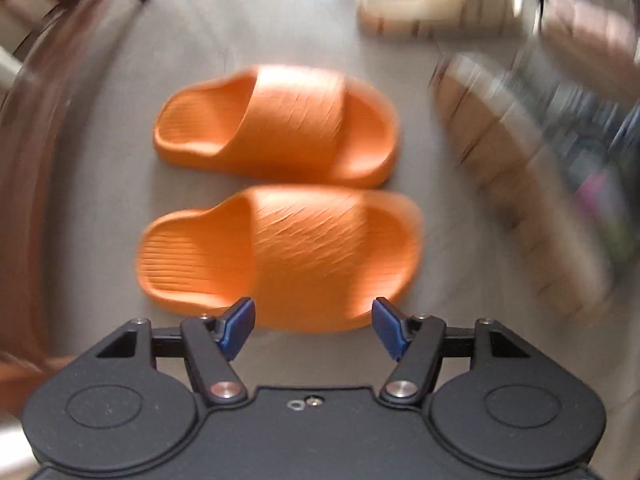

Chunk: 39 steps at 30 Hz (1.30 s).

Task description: Organize scattered shoes

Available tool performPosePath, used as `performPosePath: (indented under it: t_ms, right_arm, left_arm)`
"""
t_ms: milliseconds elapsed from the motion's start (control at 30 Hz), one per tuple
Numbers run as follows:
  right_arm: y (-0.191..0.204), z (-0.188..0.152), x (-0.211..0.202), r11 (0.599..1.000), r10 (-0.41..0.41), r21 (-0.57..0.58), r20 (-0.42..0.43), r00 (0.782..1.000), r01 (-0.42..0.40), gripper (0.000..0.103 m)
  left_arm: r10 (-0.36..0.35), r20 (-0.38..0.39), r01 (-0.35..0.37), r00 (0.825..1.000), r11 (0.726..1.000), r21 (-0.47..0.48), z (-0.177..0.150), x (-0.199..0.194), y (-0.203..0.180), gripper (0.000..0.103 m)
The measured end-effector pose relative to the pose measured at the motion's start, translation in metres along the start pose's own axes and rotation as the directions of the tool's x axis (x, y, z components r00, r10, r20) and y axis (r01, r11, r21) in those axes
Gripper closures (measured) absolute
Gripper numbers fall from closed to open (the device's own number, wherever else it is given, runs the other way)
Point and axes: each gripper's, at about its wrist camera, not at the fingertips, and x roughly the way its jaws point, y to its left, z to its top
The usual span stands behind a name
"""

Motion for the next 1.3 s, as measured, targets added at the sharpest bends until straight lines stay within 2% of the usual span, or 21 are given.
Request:
performPosePath:
  t_ms: [67, 167, 233, 300, 333, 400, 467, 600, 667, 733, 800, 833, 867, 933, 967, 1000, 1100, 1167, 1233, 1300]
  right_arm:
    - [0.002, -0.006, -0.005, 1.000, -0.006, -0.001, -0.010, 1.000, 0.006, 0.000]
    - [0.004, -0.014, -0.011, 1.000, -0.015, 0.001, -0.029, 0.999, 0.015, 0.000]
    - [0.009, -0.021, -0.018, 0.999, -0.037, -0.009, -0.046, 0.998, 0.036, 0.000]
    - [0.012, -0.027, -0.026, 0.999, -0.053, -0.013, -0.063, 0.997, 0.052, 0.000]
    - [0.013, -0.030, -0.032, 0.998, -0.060, -0.015, -0.076, 0.995, 0.059, 0.000]
    - [0.015, -0.035, -0.047, 0.997, -0.075, -0.024, -0.099, 0.992, 0.073, 0.000]
    - [0.015, -0.040, -0.066, 0.994, -0.102, -0.057, -0.112, 0.988, 0.096, 0.000]
    - [0.019, -0.044, -0.097, 0.975, -0.174, -0.164, -0.138, 0.975, 0.150, 0.000]
    - [0.020, -0.043, -0.102, 0.966, -0.179, -0.211, -0.138, 0.974, 0.148, 0.000]
    - [0.022, -0.036, -0.092, 0.953, -0.179, -0.270, -0.129, 0.975, 0.139, 0.000]
    - [0.024, -0.024, -0.078, 0.954, -0.154, -0.275, -0.118, 0.981, 0.117, 0.000]
    - [0.028, -0.016, -0.070, 0.957, -0.138, -0.267, -0.098, 0.986, 0.108, 0.000]
    - [0.031, -0.011, -0.067, 0.959, -0.124, -0.266, -0.084, 0.989, 0.098, 0.000]
    - [0.047, -0.003, -0.064, 0.954, -0.063, -0.296, -0.025, 0.998, 0.052, 0.000]
    - [0.055, -0.001, -0.064, 0.947, -0.037, -0.319, 0.000, 0.999, 0.035, 0.000]
    - [0.067, -0.001, -0.064, 0.927, 0.007, -0.376, 0.035, 0.999, 0.007, 0.000]
    - [0.086, -0.003, -0.061, 0.897, 0.066, -0.441, 0.090, 0.994, -0.020, 0.000]
    - [0.091, -0.002, -0.057, 0.901, 0.118, -0.429, 0.094, 0.988, -0.067, 0.000]
    - [0.094, -0.002, -0.050, 0.907, 0.207, -0.389, 0.085, 0.975, -0.158, 0.000]
    - [0.097, -0.006, -0.048, 0.897, 0.234, -0.405, 0.100, 0.967, -0.175, 0.000]
  left_arm:
    - [-0.105, 0.116, 0.111, 0.988, 0.992, -0.054, -0.001, -0.013, -0.019, 0.039]
    - [-0.168, 0.186, 0.174, 0.968, 0.985, -0.017, 0.006, -0.020, -0.036, 0.039]
    - [-0.237, 0.236, 0.241, 0.942, 0.970, 0.013, 0.015, -0.022, -0.046, 0.039]
    - [-0.271, 0.279, 0.277, 0.921, 0.961, 0.019, 0.023, -0.020, -0.054, 0.039]
    - [-0.270, 0.291, 0.277, 0.918, 0.961, 0.016, 0.025, -0.017, -0.059, 0.039]
    - [-0.240, 0.295, 0.254, 0.925, 0.967, -0.011, 0.027, -0.009, -0.069, 0.039]
    - [-0.179, 0.264, 0.212, 0.948, 0.972, -0.100, 0.026, 0.005, -0.076, 0.039]
    - [-0.171, 0.235, 0.241, 0.957, 0.920, -0.310, 0.005, 0.020, -0.082, 0.039]
    - [-0.115, 0.242, 0.201, 0.963, 0.909, -0.365, -0.011, 0.024, -0.085, 0.034]
    - [-0.073, 0.271, 0.192, 0.960, 0.876, -0.443, -0.026, 0.020, -0.080, 0.032]
    - [0.064, 0.279, 0.093, 0.958, 0.853, -0.514, -0.042, 0.005, -0.073, 0.030]
    - [0.156, 0.257, 0.005, 0.954, 0.847, -0.531, -0.047, -0.001, -0.074, 0.033]
    - [0.252, 0.228, -0.094, 0.941, 0.837, -0.539, -0.052, -0.008, -0.077, 0.039]
    - [0.309, 0.209, -0.147, 0.928, 0.818, -0.556, -0.060, -0.018, -0.079, 0.042]
    - [0.334, 0.199, -0.160, 0.921, 0.792, -0.589, -0.066, -0.027, -0.080, 0.043]
    - [0.330, 0.210, -0.135, 0.920, 0.772, -0.621, -0.071, -0.035, -0.082, 0.041]
    - [0.301, 0.271, -0.022, 0.914, 0.706, -0.708, -0.084, -0.052, -0.093, 0.041]
    - [0.267, 0.319, 0.060, 0.909, 0.674, -0.736, -0.089, -0.054, -0.105, 0.041]
    - [0.230, 0.357, 0.135, 0.906, 0.641, -0.756, -0.091, -0.051, -0.116, 0.041]
    - [0.195, 0.400, 0.216, 0.896, 0.597, -0.773, -0.090, -0.044, -0.134, 0.041]
